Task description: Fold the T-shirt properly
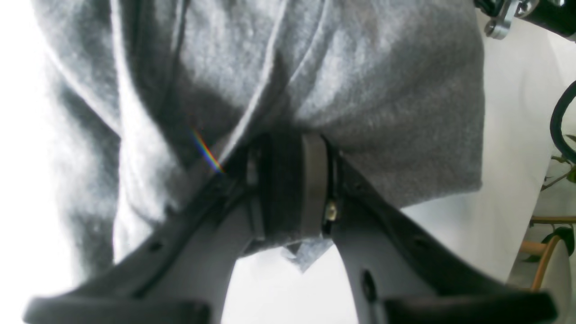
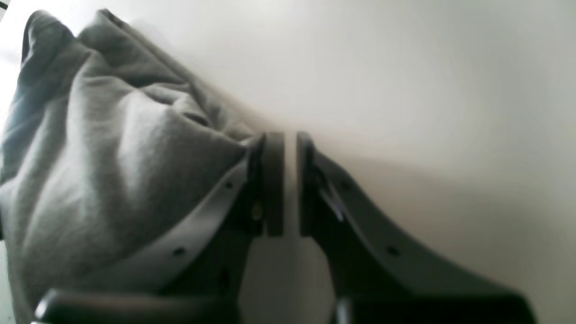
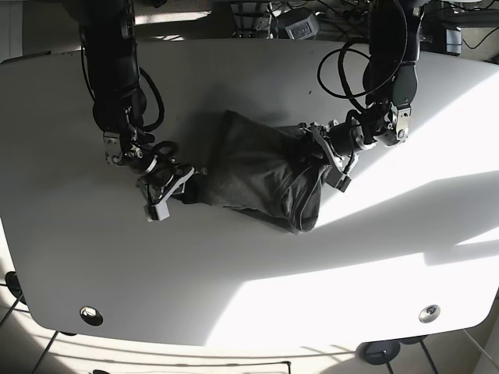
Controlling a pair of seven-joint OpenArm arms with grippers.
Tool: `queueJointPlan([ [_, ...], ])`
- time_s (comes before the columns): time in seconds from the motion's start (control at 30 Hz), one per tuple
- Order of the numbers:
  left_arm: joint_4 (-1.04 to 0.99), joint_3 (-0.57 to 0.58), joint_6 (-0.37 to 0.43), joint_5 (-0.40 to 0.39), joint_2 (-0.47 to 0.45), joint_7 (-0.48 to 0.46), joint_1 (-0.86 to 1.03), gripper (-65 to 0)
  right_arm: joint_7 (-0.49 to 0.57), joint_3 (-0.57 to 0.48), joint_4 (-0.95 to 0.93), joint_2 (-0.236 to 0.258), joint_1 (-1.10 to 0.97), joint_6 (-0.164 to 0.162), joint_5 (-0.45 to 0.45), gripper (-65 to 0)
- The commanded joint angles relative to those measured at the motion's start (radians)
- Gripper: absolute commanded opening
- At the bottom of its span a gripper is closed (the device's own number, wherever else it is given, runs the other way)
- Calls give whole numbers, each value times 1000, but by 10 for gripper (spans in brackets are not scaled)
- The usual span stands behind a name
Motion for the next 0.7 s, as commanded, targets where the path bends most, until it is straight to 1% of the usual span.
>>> queueJointPlan([
  [0.03,6,-24,10,15,-17,8,-10,-554,23,5,27,1,23,7,-14,-604],
  [0.13,21,-27,10,13,-19,10,-10,-554,23,5,59,1,23,9,-16,-604],
  [0.37,20,-38,10,18,-19,10,-19,-554,23,3,58,1,46,9,-18,-606],
  [0.47,13,-36,10,21,-21,10,-40,-554,55,5,70,3,51,10,-11,-606],
  [0.5,12,-36,10,21,-25,10,-42,-554,61,5,102,3,51,10,-11,-606],
  [0.63,12,-36,10,21,-39,8,-43,-554,-3,1,202,0,48,12,-11,-604],
  [0.67,12,-36,10,21,-39,8,-43,-554,-8,-15,203,-16,46,23,-16,-604],
  [0.7,12,-36,10,21,-39,7,-45,-554,-7,-34,200,-19,43,49,-16,-606],
])
